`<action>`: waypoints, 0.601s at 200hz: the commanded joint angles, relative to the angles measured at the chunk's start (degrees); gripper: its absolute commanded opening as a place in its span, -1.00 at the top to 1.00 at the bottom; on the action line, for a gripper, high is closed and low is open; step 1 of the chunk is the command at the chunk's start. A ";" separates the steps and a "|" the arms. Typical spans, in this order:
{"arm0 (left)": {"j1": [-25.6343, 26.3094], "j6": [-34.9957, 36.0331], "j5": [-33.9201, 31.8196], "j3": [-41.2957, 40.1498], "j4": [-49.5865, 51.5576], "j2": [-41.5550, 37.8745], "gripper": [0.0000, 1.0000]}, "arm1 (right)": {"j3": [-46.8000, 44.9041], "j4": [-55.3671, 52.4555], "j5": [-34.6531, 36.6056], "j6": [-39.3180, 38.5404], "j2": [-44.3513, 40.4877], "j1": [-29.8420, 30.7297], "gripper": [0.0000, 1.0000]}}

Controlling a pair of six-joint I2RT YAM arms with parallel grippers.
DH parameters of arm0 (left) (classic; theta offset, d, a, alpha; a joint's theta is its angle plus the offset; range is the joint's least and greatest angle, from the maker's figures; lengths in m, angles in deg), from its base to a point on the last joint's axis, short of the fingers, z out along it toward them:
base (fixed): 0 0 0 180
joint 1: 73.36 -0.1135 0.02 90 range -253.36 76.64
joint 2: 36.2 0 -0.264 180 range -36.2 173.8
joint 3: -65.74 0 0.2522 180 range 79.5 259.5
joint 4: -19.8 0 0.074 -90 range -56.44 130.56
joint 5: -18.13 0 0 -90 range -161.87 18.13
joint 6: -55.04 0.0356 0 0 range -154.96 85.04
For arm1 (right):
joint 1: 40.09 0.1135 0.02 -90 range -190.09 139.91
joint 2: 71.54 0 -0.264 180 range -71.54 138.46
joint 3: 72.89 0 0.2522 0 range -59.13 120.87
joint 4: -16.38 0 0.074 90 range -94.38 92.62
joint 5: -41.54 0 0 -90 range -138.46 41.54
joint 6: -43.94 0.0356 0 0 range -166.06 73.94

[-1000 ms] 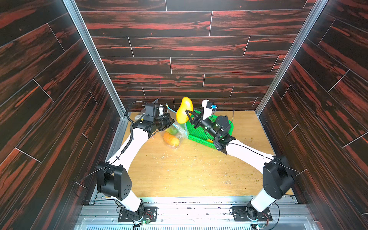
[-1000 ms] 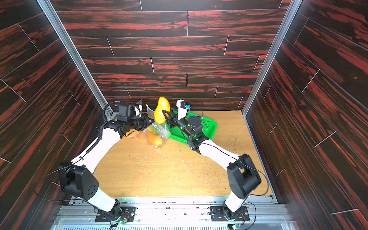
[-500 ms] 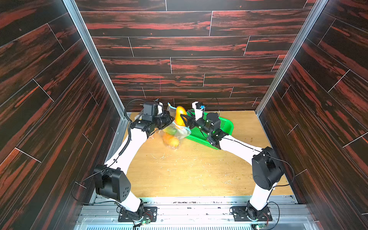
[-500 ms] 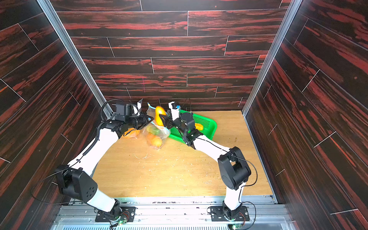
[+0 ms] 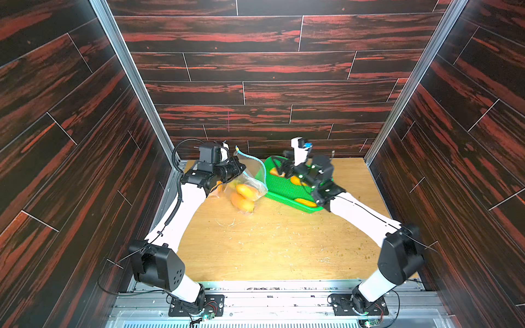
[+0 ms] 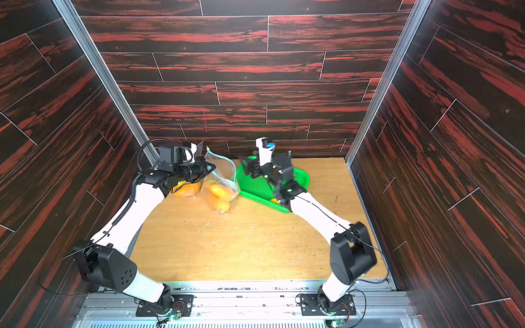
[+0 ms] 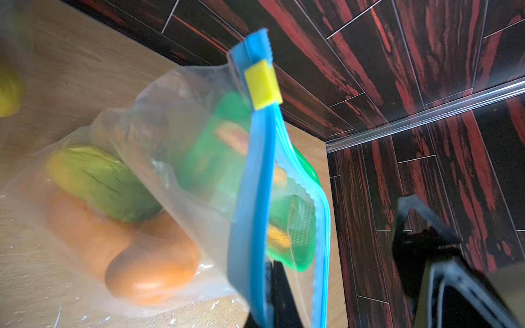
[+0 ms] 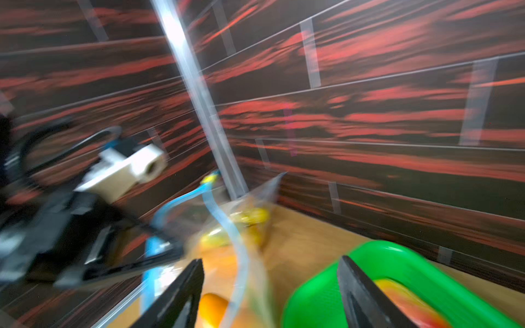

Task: Place the mango in a zip-top bag and seal the zipper
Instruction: Pick up the mango from the basket.

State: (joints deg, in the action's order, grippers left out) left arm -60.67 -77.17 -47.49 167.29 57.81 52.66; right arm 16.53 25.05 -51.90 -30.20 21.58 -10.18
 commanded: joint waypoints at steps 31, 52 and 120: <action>-0.38 0.32 0.65 -0.55 -1.40 -3.07 1.00 | 3.83 -30.87 3.80 -2.99 9.02 -8.85 -0.55; -0.36 1.06 -0.13 -1.31 -1.03 -3.78 1.00 | 2.99 -35.78 4.69 -10.10 10.46 -8.87 -0.65; -0.38 1.47 -1.04 -3.10 -1.36 -4.65 1.00 | 22.31 -62.79 2.90 -7.61 26.79 -9.51 -0.80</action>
State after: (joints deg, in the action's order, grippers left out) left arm -60.71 -76.89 -47.90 165.15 57.27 50.89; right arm 34.69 -26.31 -47.82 -42.64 45.23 -19.60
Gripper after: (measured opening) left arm 0.049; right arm 0.893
